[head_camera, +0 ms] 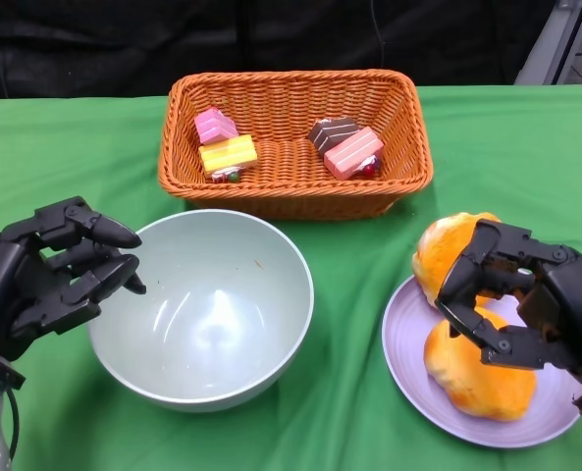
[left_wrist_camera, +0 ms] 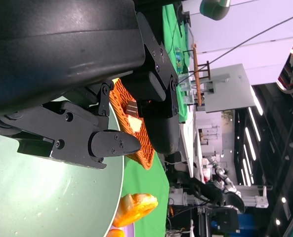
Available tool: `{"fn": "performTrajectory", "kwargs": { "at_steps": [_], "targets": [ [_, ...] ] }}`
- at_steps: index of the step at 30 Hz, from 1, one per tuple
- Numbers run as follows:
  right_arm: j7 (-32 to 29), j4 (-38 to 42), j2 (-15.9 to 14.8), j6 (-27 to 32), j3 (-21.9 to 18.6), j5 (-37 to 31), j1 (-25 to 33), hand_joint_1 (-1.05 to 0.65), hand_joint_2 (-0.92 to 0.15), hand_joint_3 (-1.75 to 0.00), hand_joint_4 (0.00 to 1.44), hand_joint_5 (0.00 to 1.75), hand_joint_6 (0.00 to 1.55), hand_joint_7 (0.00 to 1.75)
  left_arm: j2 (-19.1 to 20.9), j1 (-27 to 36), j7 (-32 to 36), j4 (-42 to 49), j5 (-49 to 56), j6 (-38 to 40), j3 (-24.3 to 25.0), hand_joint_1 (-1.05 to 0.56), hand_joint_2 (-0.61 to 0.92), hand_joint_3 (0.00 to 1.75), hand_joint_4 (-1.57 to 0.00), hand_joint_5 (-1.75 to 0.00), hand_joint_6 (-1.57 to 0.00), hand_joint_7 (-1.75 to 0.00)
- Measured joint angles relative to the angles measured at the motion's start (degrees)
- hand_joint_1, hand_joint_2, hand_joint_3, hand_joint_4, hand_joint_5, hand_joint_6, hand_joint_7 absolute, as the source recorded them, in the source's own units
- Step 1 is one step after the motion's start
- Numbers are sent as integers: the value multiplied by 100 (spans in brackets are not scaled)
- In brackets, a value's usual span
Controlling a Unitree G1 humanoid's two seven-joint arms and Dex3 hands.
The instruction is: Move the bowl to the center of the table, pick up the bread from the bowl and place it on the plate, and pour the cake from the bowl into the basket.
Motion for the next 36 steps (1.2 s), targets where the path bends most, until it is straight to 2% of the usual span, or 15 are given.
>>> {"fn": "performTrajectory", "kwargs": {
  "at_steps": [9,12,15,22,27,36],
  "targets": [
    [-120,-678,-110,267,10,-135,214,-27,-66,-68,76,162,66,139,-22,66,124,-256,495,-782,-64,-4,91,41,-78,-153,-80,-113],
    [-291,-687,-106,257,-54,-219,330,-22,-59,-83,72,164,64,141,-22,90,136,-257,497,-807,-58,-2,85,55,-77,-154,-77,-118],
    [-563,-773,-87,301,-230,-207,325,-27,-58,-86,73,168,65,143,-22,91,140,-256,496,-809,-48,-2,83,57,-77,-153,-78,-115],
    [-704,-789,-81,307,-393,-156,301,-18,-51,-101,75,169,65,145,-22,90,141,-248,444,-812,-5,-3,87,53,-76,-154,-75,-119],
    [-780,-791,-81,375,-419,-175,295,-18,-50,-102,74,170,64,146,-22,88,135,-200,386,-791,41,-4,92,46,-75,-154,-75,-119],
    [-782,-787,-81,408,-422,-164,268,-16,-50,-104,75,167,66,144,-22,73,99,-112,380,-762,59,-4,92,45,-76,-154,-76,-117]
  ]
}}
